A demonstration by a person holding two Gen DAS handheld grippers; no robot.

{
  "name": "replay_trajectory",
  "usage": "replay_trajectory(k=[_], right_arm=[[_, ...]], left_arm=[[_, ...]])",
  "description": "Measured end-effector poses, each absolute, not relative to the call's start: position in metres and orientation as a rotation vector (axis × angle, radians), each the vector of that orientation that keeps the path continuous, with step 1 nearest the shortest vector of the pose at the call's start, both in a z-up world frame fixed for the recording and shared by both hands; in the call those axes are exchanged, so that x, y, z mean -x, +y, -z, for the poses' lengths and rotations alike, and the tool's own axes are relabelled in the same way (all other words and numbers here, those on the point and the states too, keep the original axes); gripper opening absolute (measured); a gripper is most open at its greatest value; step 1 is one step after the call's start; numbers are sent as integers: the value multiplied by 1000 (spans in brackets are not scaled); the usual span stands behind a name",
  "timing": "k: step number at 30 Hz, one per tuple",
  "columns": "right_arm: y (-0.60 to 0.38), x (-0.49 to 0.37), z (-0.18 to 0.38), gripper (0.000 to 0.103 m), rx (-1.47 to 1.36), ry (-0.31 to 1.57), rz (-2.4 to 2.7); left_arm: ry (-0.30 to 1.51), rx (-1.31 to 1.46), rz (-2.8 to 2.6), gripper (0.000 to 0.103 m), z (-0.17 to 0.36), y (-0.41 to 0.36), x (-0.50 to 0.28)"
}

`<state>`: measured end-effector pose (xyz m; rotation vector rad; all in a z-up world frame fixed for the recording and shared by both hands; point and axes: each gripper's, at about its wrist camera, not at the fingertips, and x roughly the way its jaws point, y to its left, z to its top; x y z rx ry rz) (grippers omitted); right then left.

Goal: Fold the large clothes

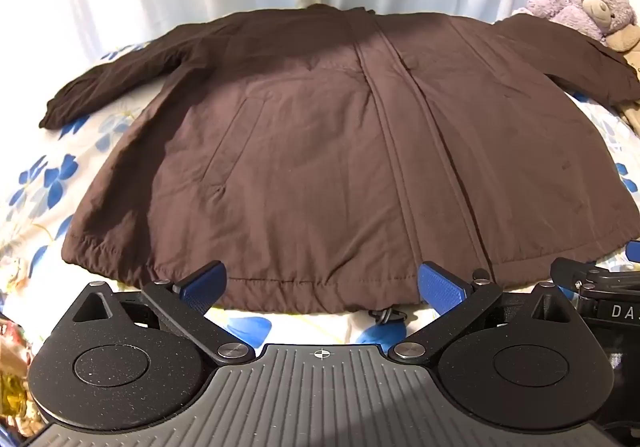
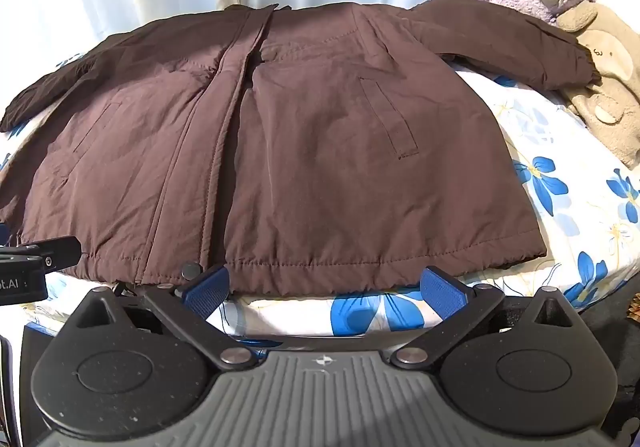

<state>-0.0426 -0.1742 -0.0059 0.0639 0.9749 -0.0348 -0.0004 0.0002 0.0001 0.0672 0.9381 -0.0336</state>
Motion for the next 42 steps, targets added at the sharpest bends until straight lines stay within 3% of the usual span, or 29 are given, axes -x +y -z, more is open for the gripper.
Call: replay_trajectory(k=[42], right_arm=[[-175,37,9,102,-73,982,24]], left_arm=[[961,-52,18,103,4,1,-10]])
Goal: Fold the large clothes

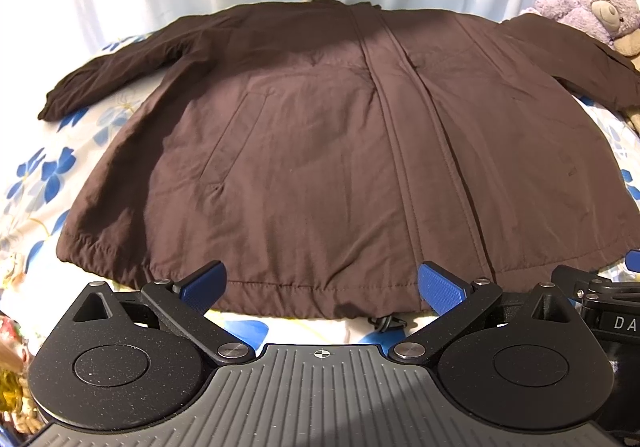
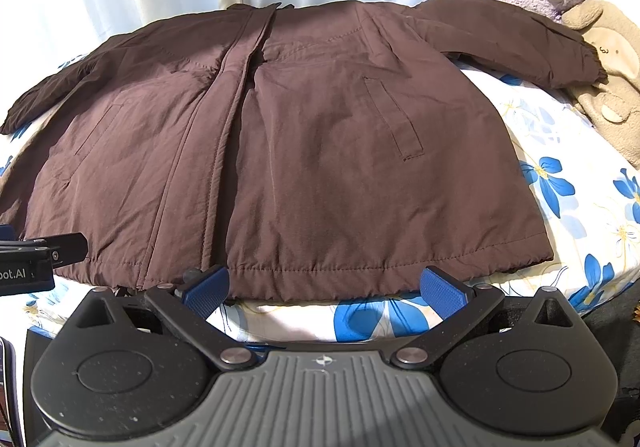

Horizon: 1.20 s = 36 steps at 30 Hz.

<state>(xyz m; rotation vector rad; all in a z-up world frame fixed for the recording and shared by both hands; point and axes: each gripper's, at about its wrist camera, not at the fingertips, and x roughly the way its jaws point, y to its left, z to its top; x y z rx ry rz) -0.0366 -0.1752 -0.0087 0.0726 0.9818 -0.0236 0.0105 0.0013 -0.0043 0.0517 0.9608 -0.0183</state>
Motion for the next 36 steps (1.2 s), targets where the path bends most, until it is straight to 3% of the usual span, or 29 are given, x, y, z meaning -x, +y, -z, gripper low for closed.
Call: replay_trajectory(k=[36], right_arm=[[-176,37,9,102,-102,978,17]], left_arm=[[975,-51,15,103,8,2,-12]])
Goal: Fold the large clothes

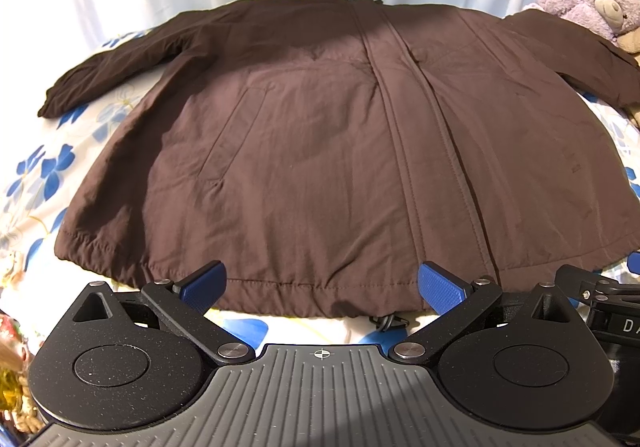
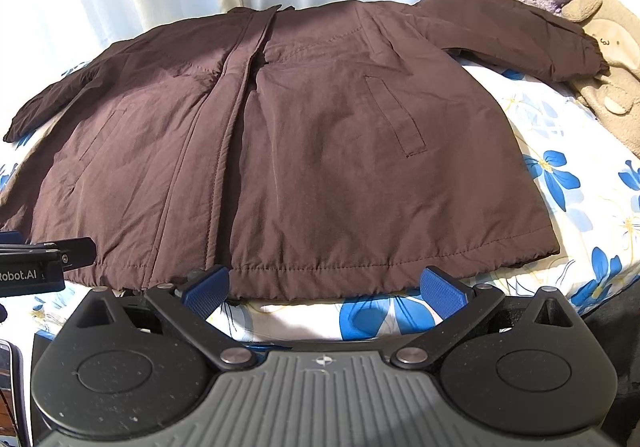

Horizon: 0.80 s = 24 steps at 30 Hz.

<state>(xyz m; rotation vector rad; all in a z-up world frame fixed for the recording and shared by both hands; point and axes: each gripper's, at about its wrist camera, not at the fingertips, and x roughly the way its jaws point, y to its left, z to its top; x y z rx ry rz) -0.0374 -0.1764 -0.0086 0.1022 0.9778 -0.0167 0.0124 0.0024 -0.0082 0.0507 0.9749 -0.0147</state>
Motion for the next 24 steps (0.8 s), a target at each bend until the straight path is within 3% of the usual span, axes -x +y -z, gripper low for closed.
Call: replay_trajectory(k=[24], right_arm=[[-179,37,12,102,-132,977,6]], left_arm=[[993,-53,7,103,10,0,-15]])
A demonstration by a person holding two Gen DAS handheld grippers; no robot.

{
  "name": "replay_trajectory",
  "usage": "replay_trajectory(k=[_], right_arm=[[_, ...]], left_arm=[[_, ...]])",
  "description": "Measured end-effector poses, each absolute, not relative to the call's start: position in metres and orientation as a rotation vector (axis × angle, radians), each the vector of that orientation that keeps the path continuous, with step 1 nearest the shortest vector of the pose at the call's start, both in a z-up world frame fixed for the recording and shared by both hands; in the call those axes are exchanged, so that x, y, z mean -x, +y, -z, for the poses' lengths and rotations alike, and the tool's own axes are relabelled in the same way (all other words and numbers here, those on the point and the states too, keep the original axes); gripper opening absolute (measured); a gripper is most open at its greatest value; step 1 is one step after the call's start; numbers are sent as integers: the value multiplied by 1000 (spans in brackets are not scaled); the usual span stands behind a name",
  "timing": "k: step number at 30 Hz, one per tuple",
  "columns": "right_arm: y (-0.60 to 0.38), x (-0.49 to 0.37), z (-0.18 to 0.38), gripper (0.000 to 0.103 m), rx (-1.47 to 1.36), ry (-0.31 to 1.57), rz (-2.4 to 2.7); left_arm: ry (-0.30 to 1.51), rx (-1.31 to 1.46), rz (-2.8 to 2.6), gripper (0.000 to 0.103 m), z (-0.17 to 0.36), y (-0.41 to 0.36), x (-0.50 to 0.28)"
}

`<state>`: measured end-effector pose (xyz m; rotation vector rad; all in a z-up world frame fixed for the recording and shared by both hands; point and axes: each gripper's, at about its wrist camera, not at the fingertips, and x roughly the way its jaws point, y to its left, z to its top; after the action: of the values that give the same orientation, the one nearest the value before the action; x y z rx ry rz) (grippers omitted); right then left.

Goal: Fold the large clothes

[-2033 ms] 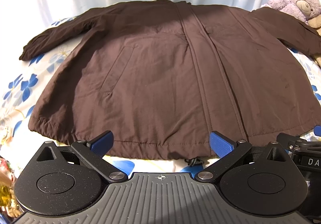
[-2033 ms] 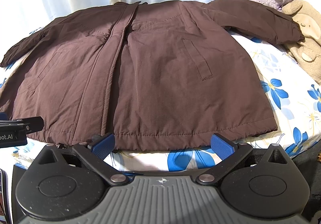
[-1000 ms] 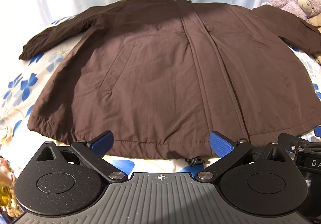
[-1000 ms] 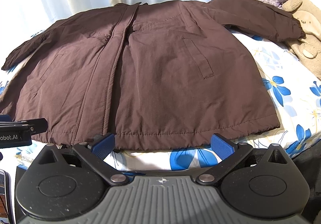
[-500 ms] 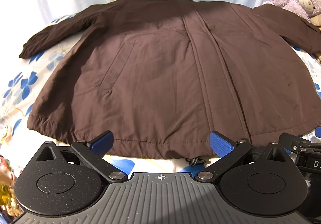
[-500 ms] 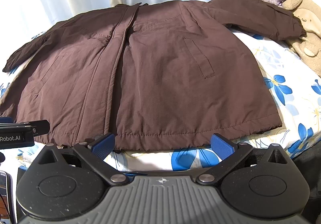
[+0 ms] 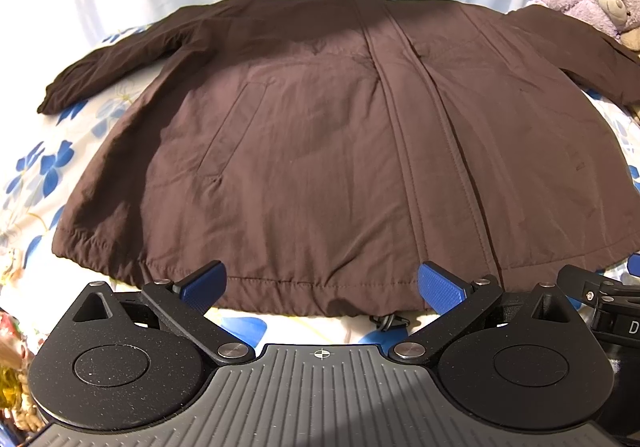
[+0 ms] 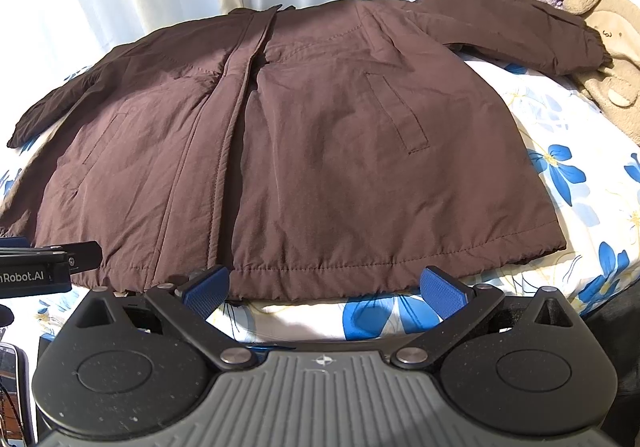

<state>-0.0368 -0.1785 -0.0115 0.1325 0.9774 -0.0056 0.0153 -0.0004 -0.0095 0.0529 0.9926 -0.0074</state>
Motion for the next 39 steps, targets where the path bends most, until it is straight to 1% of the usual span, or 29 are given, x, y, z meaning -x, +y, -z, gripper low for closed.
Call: replay_trajectory(k=[24,27,29,33,37,39], right_arm=[[-183,33,16,102,-184,986,-20],[-191,35,14,102,-260,904,-78],[-205,35,13,102,-372,789,-151],[-242,7,11,102,-525,728,-134],[-312,-32,8,102,-645,556,74],[-362,-56,14,102,-749,501,178]], left_arm=[[1018,-30,16,103,13,1,-23],[1014,34,46,103,11,9,-28],[1017,119,77,103,10,18,-36],[972,219,61,103,5,33,-60],[921,244,4,103,10,41,-94],[916,257,-40,103,18,46,-114]])
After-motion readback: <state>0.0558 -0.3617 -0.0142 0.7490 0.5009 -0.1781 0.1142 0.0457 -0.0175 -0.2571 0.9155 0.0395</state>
